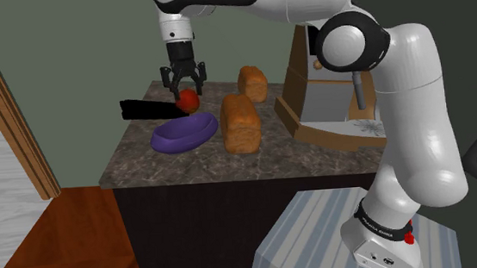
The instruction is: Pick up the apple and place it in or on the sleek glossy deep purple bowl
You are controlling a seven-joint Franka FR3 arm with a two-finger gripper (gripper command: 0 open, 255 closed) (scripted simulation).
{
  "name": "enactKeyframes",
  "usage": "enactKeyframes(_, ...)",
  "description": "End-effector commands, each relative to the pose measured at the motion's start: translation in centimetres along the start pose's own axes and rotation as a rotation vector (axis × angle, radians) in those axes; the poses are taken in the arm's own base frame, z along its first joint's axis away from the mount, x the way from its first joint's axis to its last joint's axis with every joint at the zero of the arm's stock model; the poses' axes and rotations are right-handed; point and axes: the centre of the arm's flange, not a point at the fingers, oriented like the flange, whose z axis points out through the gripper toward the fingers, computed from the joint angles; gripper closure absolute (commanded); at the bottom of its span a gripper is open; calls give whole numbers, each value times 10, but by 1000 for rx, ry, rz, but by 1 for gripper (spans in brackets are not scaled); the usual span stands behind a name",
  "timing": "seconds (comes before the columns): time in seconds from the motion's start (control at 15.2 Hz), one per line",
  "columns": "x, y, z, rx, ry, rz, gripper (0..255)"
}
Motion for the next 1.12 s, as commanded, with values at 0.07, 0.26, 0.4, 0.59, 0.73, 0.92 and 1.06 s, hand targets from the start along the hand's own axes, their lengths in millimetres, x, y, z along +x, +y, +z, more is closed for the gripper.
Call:
enactKeyframes(0.07, 5, 0, 16, 0, 1, 0, 255)
enactKeyframes(0.26, 9, 0, 31, 0, 1, 0, 255)
enactKeyframes(0.4, 11, 0, 41, 0, 1, 0, 255)
enactKeyframes(0.59, 14, 0, 49, 0, 1, 0, 255)
enactKeyframes(0.73, 14, 0, 49, 0, 1, 0, 255)
enactKeyframes(0.92, 14, 0, 49, 0, 1, 0, 255)
enactKeyframes(1.06, 14, 0, 49, 0, 1, 0, 255)
